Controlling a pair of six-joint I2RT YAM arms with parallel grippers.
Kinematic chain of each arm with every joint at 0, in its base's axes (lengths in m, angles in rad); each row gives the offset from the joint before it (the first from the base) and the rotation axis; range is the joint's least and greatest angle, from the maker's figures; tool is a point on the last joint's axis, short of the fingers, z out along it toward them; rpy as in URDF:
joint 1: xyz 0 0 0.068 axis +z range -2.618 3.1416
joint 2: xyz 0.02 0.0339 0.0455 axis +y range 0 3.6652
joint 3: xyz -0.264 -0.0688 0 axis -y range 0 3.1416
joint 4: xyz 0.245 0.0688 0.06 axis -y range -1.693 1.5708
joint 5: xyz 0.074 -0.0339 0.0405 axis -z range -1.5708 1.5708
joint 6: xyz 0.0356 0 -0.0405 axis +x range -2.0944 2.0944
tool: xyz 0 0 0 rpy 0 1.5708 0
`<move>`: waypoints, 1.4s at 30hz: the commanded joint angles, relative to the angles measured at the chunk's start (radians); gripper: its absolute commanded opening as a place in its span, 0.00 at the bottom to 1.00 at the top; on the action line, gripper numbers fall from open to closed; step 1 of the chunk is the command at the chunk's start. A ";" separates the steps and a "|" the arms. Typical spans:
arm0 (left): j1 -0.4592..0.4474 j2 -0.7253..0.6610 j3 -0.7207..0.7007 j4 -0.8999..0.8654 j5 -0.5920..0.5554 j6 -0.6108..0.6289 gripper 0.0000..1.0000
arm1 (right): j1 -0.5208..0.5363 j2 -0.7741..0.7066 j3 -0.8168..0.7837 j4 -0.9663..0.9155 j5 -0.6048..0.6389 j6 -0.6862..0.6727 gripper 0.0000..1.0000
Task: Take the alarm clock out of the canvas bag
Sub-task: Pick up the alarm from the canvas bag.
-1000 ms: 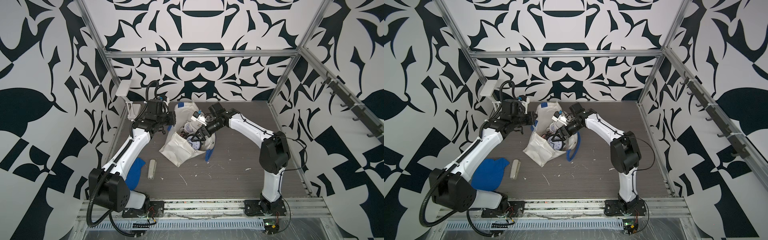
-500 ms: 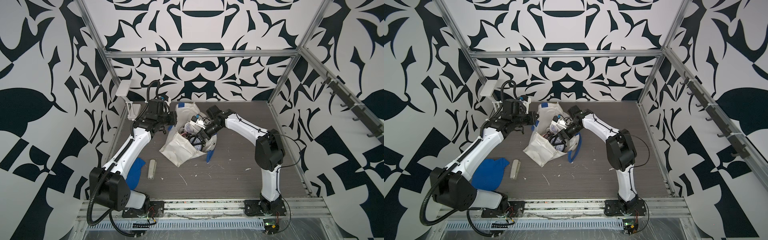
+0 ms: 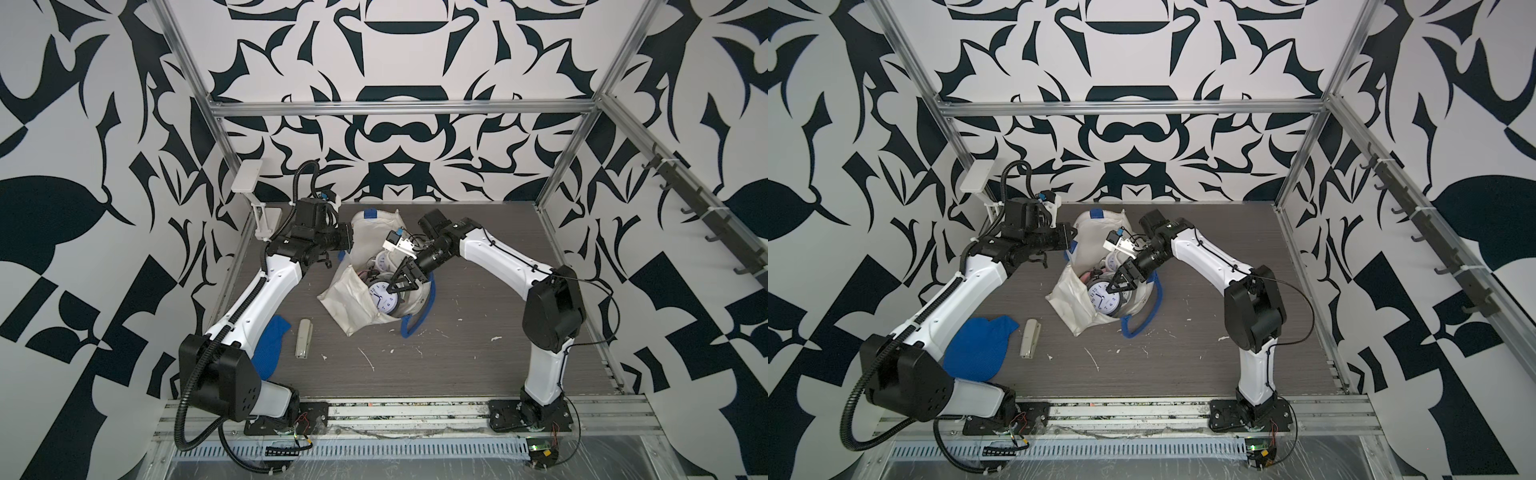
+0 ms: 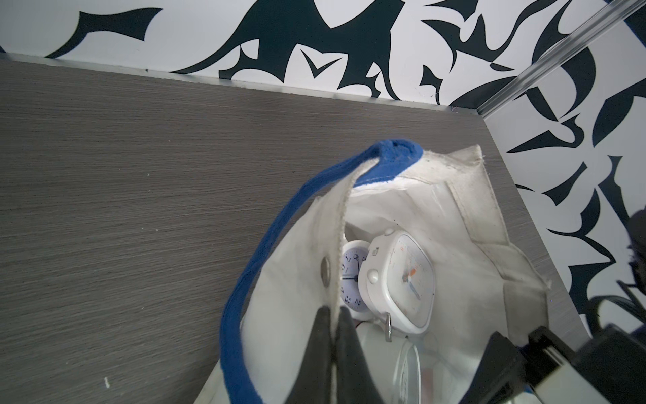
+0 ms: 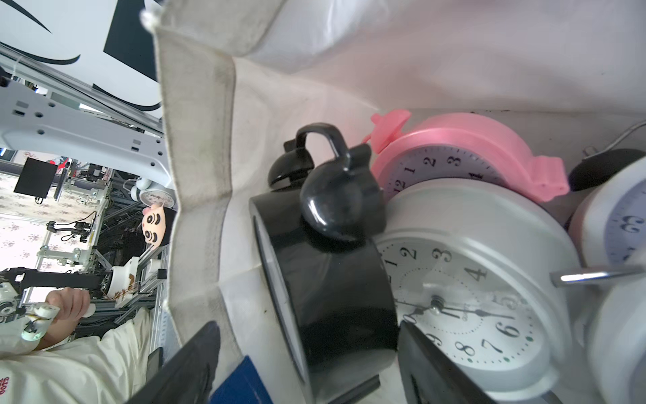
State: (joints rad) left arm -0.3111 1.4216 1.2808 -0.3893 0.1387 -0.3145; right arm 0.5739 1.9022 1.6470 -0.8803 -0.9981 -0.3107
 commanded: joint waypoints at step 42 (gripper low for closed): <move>0.011 0.027 0.023 0.008 0.044 -0.023 0.00 | 0.110 -0.010 0.023 -0.010 -0.082 -0.004 0.87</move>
State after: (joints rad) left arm -0.3035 1.4368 1.2808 -0.3798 0.1810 -0.3267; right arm 0.6632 1.9472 1.6466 -0.8078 -0.9436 -0.2687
